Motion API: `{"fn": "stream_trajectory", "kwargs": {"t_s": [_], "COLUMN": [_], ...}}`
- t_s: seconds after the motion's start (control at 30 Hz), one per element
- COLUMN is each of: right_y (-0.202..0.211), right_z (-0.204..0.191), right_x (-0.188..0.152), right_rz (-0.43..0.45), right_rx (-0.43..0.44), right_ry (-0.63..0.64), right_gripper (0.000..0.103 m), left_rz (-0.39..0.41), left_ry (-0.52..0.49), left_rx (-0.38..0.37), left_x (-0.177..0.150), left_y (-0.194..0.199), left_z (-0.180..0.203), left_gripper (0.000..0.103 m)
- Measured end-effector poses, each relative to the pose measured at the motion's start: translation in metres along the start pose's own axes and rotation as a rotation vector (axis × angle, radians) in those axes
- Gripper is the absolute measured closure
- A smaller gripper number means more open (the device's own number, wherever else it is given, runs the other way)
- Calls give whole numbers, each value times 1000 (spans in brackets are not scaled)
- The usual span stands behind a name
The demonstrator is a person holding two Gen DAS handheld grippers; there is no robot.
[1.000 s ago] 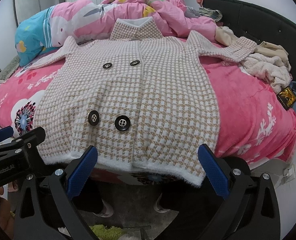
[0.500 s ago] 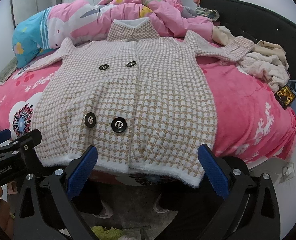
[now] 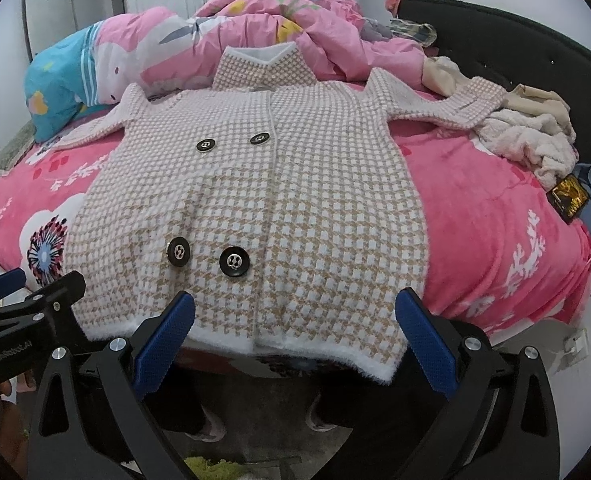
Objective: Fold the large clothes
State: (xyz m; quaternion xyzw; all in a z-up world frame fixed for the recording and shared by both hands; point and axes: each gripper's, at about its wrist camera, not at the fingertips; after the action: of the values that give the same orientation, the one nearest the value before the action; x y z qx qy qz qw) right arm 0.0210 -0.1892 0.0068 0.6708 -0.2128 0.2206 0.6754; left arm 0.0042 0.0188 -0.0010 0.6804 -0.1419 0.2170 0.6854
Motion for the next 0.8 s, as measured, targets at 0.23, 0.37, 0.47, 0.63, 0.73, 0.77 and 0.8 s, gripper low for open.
{"fn": "stream_trajectory", "kwargs": {"t_s": [0.23,0.37,0.47,0.63,0.73,0.77,0.8], "right_y": [-5,-13,-22,-37,-45,-48,-52], "right_z": [-2,1,1,2,0,-1,-4], "right_x": [10,20,29,47,64,70,79], "right_rz": [-5,-5,-14,4,28,38,55], "right_rx": [-16,-37,-43,-8,42,56,79], "right_ry": [17,25,43,71,91,96,103], "right_gripper": [5,5,5,5,5,5,5], "left_rz": [-17,-11,-4,47,97,100,99], "left_ry": [-27,-30,-23,21,15,10,11], "left_rx": [13,34,59,-1,-48,-64,-81], "left_x": [4,11,20,39,52,57,63], "left_y": [-15,-21,-27,-35,-36,-38,-39], "left_z": [-2,-7,-11,-26,-31,-31,-32], "left_gripper": [8,8,8,8,8,8,8]}}
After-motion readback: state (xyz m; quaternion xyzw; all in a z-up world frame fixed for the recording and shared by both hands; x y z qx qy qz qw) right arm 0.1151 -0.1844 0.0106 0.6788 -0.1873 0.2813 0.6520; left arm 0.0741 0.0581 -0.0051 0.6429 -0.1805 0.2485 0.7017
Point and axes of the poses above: each gripper's, at about its wrist camera, not at the fingertips, and y roughly against the way its jaws point, z to its right, x to its top, and after that the axes turned 5 degrees about -z, right-handed
